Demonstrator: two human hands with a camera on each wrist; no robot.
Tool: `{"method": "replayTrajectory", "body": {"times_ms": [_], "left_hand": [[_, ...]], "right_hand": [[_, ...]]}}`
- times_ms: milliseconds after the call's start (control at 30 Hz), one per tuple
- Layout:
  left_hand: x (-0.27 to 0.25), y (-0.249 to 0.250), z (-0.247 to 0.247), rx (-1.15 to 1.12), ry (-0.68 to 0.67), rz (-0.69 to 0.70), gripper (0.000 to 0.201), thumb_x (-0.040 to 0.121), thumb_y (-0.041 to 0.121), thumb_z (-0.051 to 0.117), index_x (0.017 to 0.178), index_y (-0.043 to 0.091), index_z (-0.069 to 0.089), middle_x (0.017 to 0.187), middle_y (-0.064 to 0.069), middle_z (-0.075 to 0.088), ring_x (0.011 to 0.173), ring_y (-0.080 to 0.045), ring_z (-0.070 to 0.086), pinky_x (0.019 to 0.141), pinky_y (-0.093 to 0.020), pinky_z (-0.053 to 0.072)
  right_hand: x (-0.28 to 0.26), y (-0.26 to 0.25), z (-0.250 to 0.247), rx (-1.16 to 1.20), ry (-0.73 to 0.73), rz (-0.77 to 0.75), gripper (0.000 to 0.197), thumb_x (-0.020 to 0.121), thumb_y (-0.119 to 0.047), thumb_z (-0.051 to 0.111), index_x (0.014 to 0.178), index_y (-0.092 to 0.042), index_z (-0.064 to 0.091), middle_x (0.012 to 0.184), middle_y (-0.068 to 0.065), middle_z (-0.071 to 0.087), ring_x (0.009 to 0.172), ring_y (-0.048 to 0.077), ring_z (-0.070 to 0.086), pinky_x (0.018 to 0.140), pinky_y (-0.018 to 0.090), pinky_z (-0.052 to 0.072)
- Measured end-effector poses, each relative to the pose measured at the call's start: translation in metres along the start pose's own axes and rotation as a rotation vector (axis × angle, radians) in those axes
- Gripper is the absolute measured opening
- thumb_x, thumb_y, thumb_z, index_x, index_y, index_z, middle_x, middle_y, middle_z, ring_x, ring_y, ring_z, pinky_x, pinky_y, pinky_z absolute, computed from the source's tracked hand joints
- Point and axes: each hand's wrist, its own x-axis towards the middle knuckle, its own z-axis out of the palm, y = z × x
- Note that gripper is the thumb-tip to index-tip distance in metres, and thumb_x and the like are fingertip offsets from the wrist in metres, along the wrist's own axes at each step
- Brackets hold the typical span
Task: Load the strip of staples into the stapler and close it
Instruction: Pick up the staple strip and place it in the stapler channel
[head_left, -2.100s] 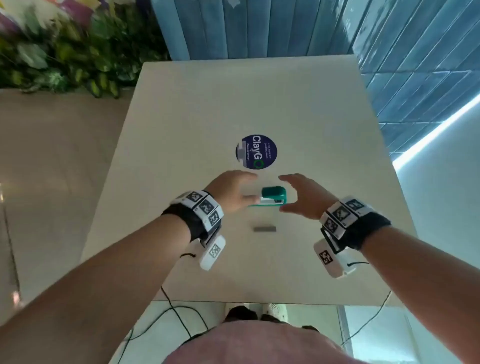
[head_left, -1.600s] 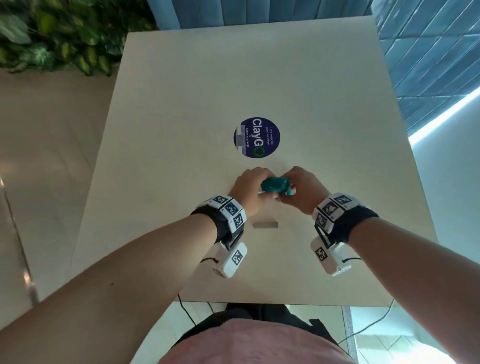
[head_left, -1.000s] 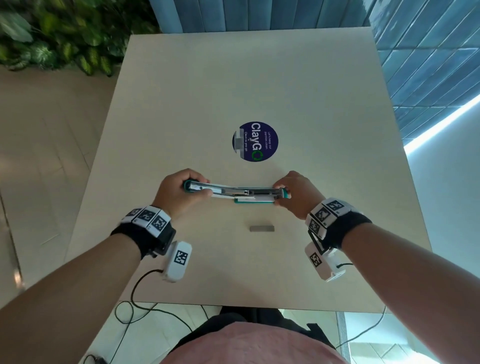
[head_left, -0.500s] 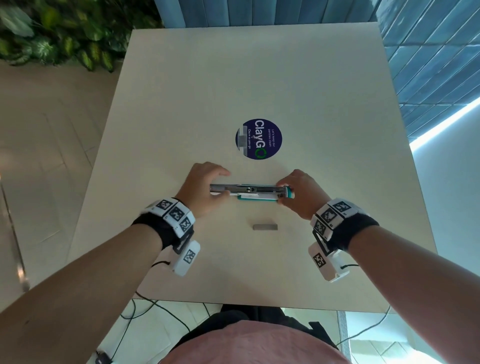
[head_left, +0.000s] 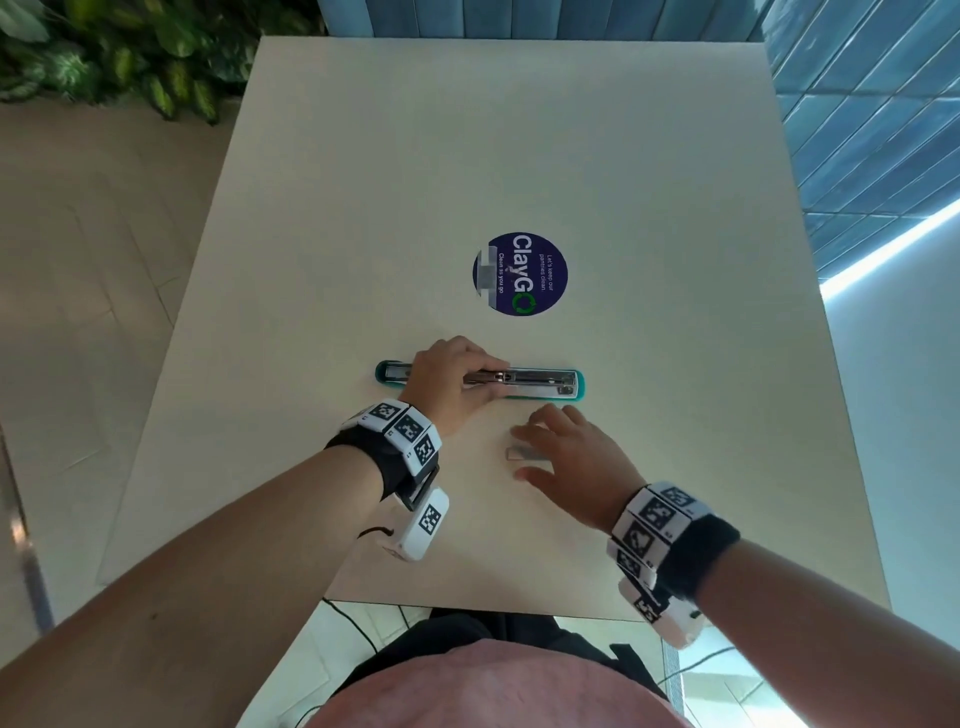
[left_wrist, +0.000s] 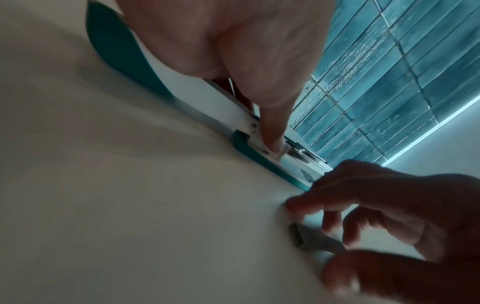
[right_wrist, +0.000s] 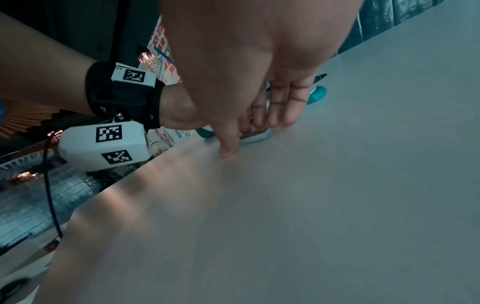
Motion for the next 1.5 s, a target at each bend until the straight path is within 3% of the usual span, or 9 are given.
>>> {"method": "replayTrajectory", "body": {"times_ms": [100,267,433,633,867,1167,1267,1433,1500], "left_hand": [[0.000,-0.001,0.001,-0.011,0.021,0.014,0.029,0.072,0.036,0.073,0.099,0.028,0.069,0.095,-0.004,0.067,0.090,-0.020,0.057,0.087,-0.046,0.048],[0.001,-0.002,0.002,0.006,0.029,0.011,0.030,0.071,0.035,0.074,0.099,0.026,0.070,0.094,-0.004,0.067,0.090,-0.022,0.058,0.086,-0.047,0.048],[0.001,-0.005,0.002,-0.019,0.011,0.021,0.033,0.069,0.040,0.067,0.100,0.027,0.069,0.094,-0.005,0.068,0.090,-0.023,0.059,0.086,-0.049,0.048],[0.002,-0.006,0.002,-0.028,0.025,0.037,0.033,0.069,0.038,0.069,0.099,0.025,0.070,0.094,-0.007,0.068,0.088,-0.025,0.060,0.085,-0.049,0.049],[0.003,-0.007,0.004,-0.007,0.025,0.032,0.030,0.070,0.034,0.072,0.099,0.028,0.069,0.095,-0.005,0.068,0.090,-0.024,0.059,0.085,-0.052,0.047],[0.002,-0.008,0.004,-0.006,0.027,0.036,0.030,0.071,0.033,0.073,0.100,0.027,0.069,0.094,-0.004,0.068,0.089,-0.023,0.059,0.085,-0.050,0.047],[0.002,-0.007,0.004,-0.006,0.026,0.038,0.029,0.072,0.032,0.073,0.100,0.027,0.069,0.095,-0.005,0.068,0.089,-0.023,0.059,0.085,-0.050,0.048],[0.002,-0.009,0.003,-0.008,0.016,0.038,0.030,0.071,0.032,0.073,0.100,0.027,0.069,0.096,-0.005,0.068,0.090,-0.023,0.059,0.086,-0.049,0.048],[0.002,-0.008,0.001,0.004,-0.010,0.035,0.031,0.072,0.032,0.072,0.103,0.027,0.068,0.098,-0.005,0.067,0.092,-0.024,0.059,0.089,-0.048,0.047]], "right_hand": [[0.004,0.001,0.001,0.027,0.056,-0.042,0.017,0.087,-0.021,0.055,0.102,-0.022,0.064,0.097,0.008,0.061,0.091,0.030,0.056,0.077,0.045,0.052],[0.010,0.003,-0.006,0.015,0.082,-0.095,0.012,0.085,-0.017,0.057,0.094,-0.012,0.064,0.093,0.011,0.062,0.090,0.031,0.057,0.075,0.046,0.053],[0.024,0.010,-0.041,0.103,0.295,-0.070,0.011,0.082,-0.015,0.060,0.093,-0.014,0.063,0.090,0.007,0.061,0.085,0.025,0.055,0.071,0.036,0.049],[0.044,0.017,-0.052,0.007,0.133,-0.001,0.013,0.081,-0.016,0.057,0.094,-0.016,0.061,0.092,0.004,0.059,0.087,0.021,0.050,0.077,0.039,0.051],[0.046,0.016,-0.046,0.006,0.180,0.010,0.015,0.084,-0.016,0.055,0.097,-0.014,0.063,0.094,0.007,0.061,0.090,0.024,0.052,0.076,0.037,0.049],[0.052,0.018,-0.048,-0.077,0.117,-0.023,0.021,0.089,-0.021,0.049,0.102,-0.017,0.065,0.095,0.007,0.062,0.088,0.022,0.050,0.075,0.036,0.048],[0.052,0.018,-0.049,-0.073,0.089,0.000,0.022,0.086,-0.022,0.055,0.106,-0.021,0.064,0.098,0.004,0.061,0.093,0.021,0.051,0.078,0.035,0.047],[0.043,0.024,-0.040,0.020,0.134,0.126,0.061,0.073,-0.031,0.073,0.127,-0.022,0.046,0.117,0.003,0.057,0.107,0.023,0.049,0.091,0.040,0.046],[0.041,0.030,-0.036,0.047,0.133,0.169,0.060,0.073,-0.031,0.074,0.126,-0.020,0.047,0.118,0.004,0.055,0.108,0.023,0.047,0.092,0.039,0.045]]}}
